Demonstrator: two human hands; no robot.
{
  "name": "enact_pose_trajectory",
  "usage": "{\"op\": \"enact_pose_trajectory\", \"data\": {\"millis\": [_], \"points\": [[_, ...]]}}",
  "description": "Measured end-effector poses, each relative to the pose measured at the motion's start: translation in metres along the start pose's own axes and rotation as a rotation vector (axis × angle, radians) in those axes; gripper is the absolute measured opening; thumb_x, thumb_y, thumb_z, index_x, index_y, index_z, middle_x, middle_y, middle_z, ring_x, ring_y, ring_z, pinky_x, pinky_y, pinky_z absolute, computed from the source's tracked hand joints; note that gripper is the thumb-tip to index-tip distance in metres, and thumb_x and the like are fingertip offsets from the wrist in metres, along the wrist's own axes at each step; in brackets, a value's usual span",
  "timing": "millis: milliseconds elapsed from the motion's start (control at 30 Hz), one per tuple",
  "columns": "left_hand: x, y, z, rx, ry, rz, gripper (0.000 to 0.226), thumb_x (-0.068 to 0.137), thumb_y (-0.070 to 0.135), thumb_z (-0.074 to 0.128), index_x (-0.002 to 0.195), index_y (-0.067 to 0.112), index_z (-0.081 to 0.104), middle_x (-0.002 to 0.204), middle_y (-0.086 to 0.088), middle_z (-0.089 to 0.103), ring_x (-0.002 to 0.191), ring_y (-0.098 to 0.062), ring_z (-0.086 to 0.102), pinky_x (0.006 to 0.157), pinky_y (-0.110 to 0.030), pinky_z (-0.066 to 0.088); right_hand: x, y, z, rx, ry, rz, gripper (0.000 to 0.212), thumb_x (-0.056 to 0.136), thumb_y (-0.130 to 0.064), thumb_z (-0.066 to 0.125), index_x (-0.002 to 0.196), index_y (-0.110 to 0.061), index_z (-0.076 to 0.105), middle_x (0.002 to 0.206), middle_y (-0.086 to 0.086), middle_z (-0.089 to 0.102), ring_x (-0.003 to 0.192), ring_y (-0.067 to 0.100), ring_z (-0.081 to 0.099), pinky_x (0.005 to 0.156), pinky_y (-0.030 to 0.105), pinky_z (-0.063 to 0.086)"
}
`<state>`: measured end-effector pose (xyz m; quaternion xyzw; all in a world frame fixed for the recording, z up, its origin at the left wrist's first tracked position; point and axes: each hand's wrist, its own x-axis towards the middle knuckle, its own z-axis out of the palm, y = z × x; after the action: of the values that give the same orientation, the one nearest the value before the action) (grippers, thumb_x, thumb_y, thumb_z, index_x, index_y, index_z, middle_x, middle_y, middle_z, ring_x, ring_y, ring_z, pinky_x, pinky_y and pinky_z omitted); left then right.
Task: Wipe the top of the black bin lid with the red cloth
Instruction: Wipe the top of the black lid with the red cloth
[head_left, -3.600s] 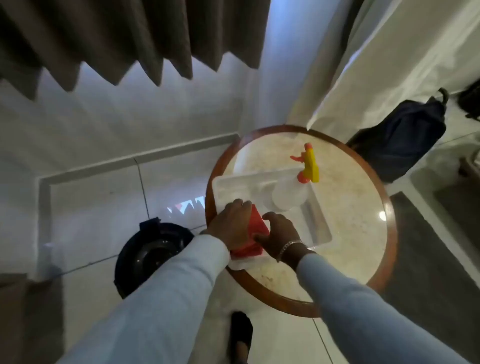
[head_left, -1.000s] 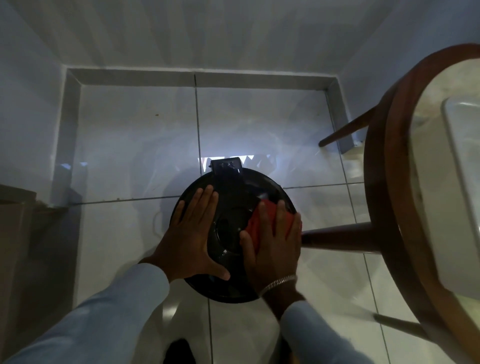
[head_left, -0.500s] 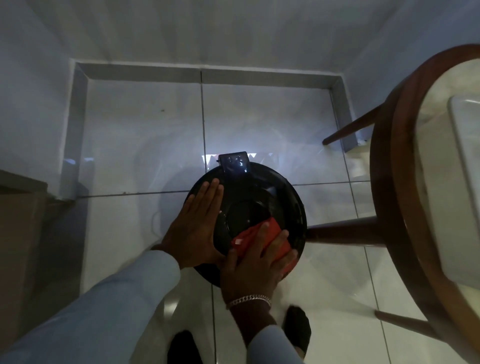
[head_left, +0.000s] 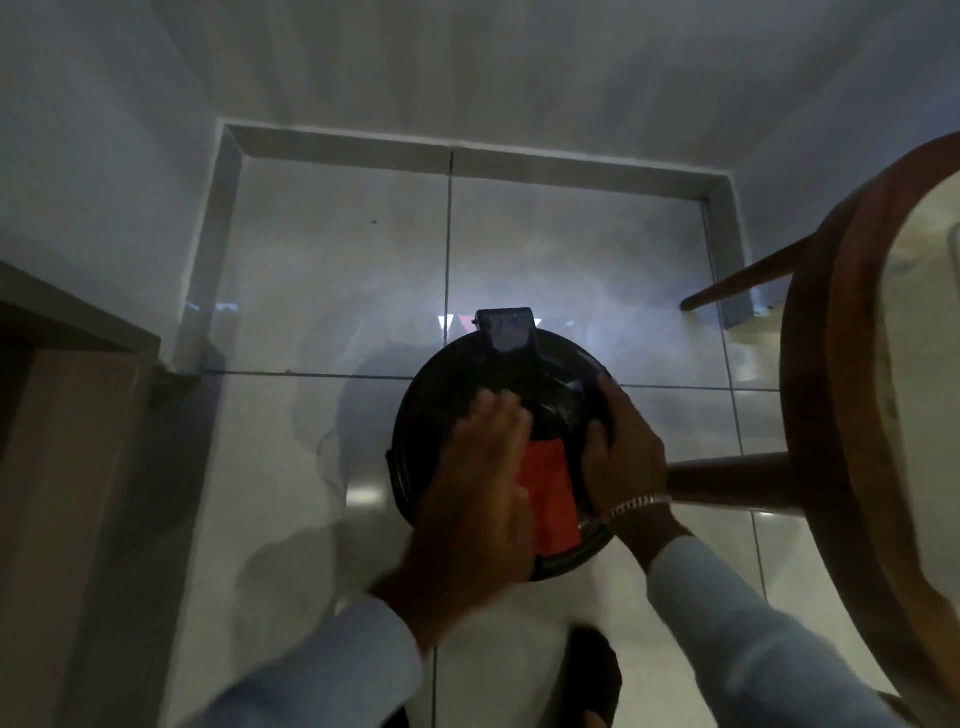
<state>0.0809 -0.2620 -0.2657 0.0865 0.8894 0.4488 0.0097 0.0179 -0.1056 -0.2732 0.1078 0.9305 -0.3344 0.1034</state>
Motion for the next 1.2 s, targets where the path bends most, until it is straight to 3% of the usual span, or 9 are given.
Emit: {"op": "enact_pose_trajectory", "data": {"millis": [100, 167, 300, 400, 533, 633, 833, 1033, 1200], "points": [[-0.014, 0.006, 0.042, 0.314, -0.167, 0.025, 0.083, 0.084, 0.060, 0.043, 0.149, 0.018, 0.013, 0.160, -0.005, 0.013, 0.148, -0.025, 0.004, 0.118, -0.054, 0.009, 0.024, 0.018, 0.023, -0.141, -0.061, -0.151, 0.047, 0.098, -0.017, 0.045, 0.143, -0.015, 0.034, 0.154, 0.014, 0.032, 0.143, 0.030, 0.025, 0.115, 0.053, 0.025], [-0.013, -0.014, 0.052, 0.489, -0.255, 0.035, 0.099, 0.075, 0.072, 0.046, 0.149, 0.019, 0.008, 0.160, -0.005, 0.012, 0.147, -0.028, 0.005, 0.116, -0.059, 0.011, 0.028, 0.030, 0.035, -0.246, -0.047, -0.198, 0.048, 0.099, -0.021, 0.043, 0.145, -0.016, 0.030, 0.157, 0.013, 0.024, 0.145, 0.030, 0.017, 0.117, 0.053, 0.019], [-0.027, -0.041, 0.046, 0.535, -0.264, 0.089, 0.080, 0.085, 0.061, 0.040, 0.148, 0.018, 0.017, 0.158, -0.005, 0.021, 0.147, -0.028, 0.013, 0.114, -0.061, 0.014, 0.026, 0.041, 0.044, -0.290, 0.036, -0.273, 0.047, 0.099, -0.021, 0.043, 0.144, -0.014, 0.033, 0.154, 0.016, 0.030, 0.143, 0.034, 0.023, 0.114, 0.055, 0.026], [-0.046, -0.047, 0.038, 0.398, -0.080, 0.034, 0.061, 0.093, 0.048, 0.033, 0.144, 0.012, 0.032, 0.153, -0.009, 0.032, 0.145, -0.029, 0.020, 0.114, -0.060, 0.019, 0.024, 0.041, 0.044, -0.288, 0.057, -0.305, 0.047, 0.098, -0.018, 0.045, 0.143, -0.011, 0.033, 0.153, 0.018, 0.033, 0.142, 0.035, 0.026, 0.113, 0.055, 0.027], [-0.034, -0.033, 0.028, 0.007, 0.246, -0.210, 0.061, 0.092, 0.036, 0.044, 0.144, 0.012, 0.025, 0.154, -0.010, 0.029, 0.146, -0.027, 0.017, 0.118, -0.050, 0.017, 0.019, 0.038, 0.042, -0.254, 0.079, -0.322, 0.049, 0.097, -0.015, 0.048, 0.143, -0.010, 0.034, 0.152, 0.017, 0.033, 0.142, 0.035, 0.026, 0.114, 0.054, 0.024], [0.007, -0.025, 0.024, -0.039, 0.383, -0.338, 0.065, 0.090, 0.030, 0.048, 0.147, 0.018, 0.018, 0.156, -0.010, 0.026, 0.146, -0.027, 0.017, 0.117, -0.057, 0.018, 0.017, 0.037, 0.040, -0.237, 0.088, -0.326, 0.048, 0.096, -0.017, 0.046, 0.143, -0.009, 0.036, 0.152, 0.018, 0.034, 0.142, 0.036, 0.027, 0.113, 0.055, 0.026], [0.043, -0.038, 0.034, 0.504, 0.000, -0.293, 0.073, 0.084, 0.042, 0.048, 0.148, 0.019, 0.020, 0.159, -0.008, 0.018, 0.147, -0.030, 0.010, 0.114, -0.063, 0.014, 0.018, 0.038, 0.043, -0.243, 0.113, -0.336, 0.048, 0.096, -0.016, 0.047, 0.142, -0.009, 0.037, 0.151, 0.017, 0.035, 0.142, 0.035, 0.028, 0.112, 0.055, 0.029], [-0.027, -0.043, 0.038, 0.500, -0.098, 0.009, 0.058, 0.093, 0.043, 0.033, 0.145, 0.017, 0.029, 0.157, -0.006, 0.026, 0.146, -0.029, 0.015, 0.112, -0.063, 0.017, 0.019, 0.038, 0.045, -0.231, 0.126, -0.324, 0.049, 0.094, -0.021, 0.043, 0.142, -0.011, 0.037, 0.152, 0.016, 0.035, 0.142, 0.033, 0.027, 0.113, 0.054, 0.027], [-0.023, -0.032, 0.047, 0.498, -0.046, -0.156, 0.064, 0.090, 0.048, 0.031, 0.147, 0.017, 0.025, 0.158, -0.006, 0.023, 0.147, -0.028, 0.013, 0.115, -0.060, 0.013, 0.018, 0.040, 0.043, -0.183, 0.133, -0.346, 0.048, 0.093, -0.019, 0.044, 0.141, -0.010, 0.039, 0.151, 0.016, 0.037, 0.141, 0.034, 0.029, 0.111, 0.057, 0.029]]}}
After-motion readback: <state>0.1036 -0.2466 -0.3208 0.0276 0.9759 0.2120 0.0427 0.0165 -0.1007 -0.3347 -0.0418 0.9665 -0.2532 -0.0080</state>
